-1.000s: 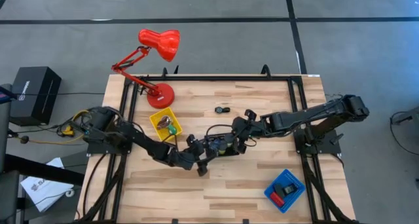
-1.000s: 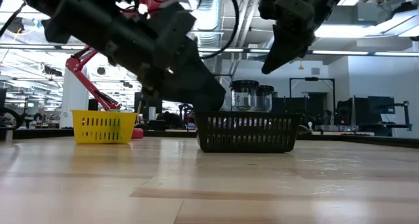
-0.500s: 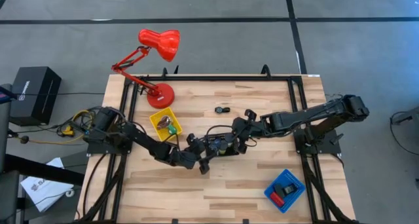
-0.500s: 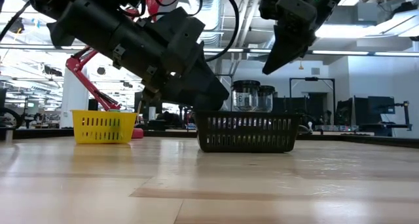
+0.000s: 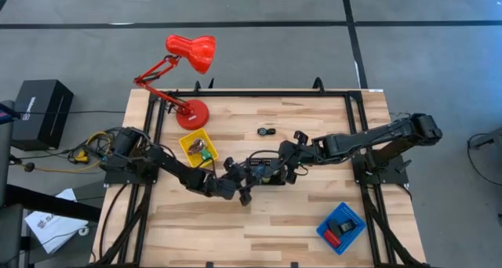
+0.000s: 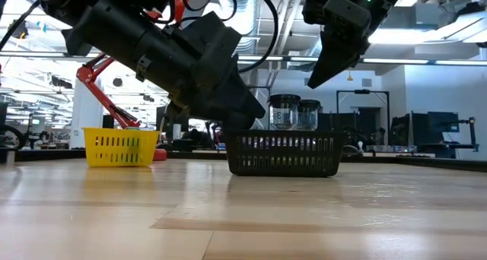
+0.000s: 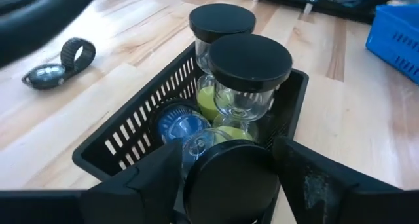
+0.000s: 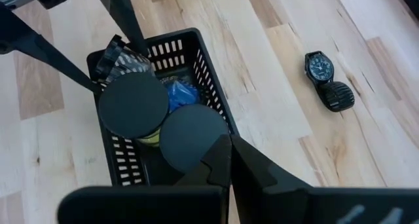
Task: Pick & Place Office items
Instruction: Move the black bin to the center of the table
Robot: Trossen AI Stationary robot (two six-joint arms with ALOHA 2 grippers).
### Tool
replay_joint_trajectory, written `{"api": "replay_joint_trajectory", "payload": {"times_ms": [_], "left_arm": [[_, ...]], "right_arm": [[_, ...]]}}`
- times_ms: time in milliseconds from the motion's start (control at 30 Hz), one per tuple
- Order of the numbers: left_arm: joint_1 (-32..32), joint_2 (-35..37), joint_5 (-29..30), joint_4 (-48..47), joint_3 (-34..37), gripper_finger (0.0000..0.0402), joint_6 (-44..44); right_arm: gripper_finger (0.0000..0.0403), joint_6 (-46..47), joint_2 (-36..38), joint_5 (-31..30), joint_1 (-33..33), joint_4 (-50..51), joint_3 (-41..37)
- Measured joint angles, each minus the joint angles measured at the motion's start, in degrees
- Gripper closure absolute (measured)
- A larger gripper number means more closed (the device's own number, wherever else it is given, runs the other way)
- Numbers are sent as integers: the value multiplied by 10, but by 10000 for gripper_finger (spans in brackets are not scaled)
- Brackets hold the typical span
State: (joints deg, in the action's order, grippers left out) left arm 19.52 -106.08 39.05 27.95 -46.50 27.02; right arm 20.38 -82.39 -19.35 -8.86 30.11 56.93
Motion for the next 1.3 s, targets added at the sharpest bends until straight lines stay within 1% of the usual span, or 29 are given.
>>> {"api": "replay_joint_trajectory", "payload": {"times_ms": [100,233,600,633,767,900,1033,1100,1167,1300], "left_arm": [[3,3,0,-2,0,186,-28],[3,16,0,-15,0,198,-43],[1,52,-5,-57,0,202,-41],[-2,59,-17,-62,0,203,-41],[-25,96,-98,-101,0,202,-41],[-68,115,-199,-140,0,204,-11],[-118,119,-294,-164,-2,206,-12],[-137,119,-316,-167,-4,206,-13],[-149,118,-339,-190,-18,206,-36],[-158,117,-346,-300,-73,206,-88]], "right_arm": [[403,0,0,0,0,1,0],[403,1,0,0,0,10,0],[403,2,0,0,0,12,0],[403,2,0,0,0,12,0],[403,2,0,5,0,12,0],[403,2,0,16,0,12,0],[403,1,0,16,-1,12,0],[403,1,0,16,-1,12,0],[403,1,0,19,-1,13,0],[403,1,0,30,-1,13,0]]}}
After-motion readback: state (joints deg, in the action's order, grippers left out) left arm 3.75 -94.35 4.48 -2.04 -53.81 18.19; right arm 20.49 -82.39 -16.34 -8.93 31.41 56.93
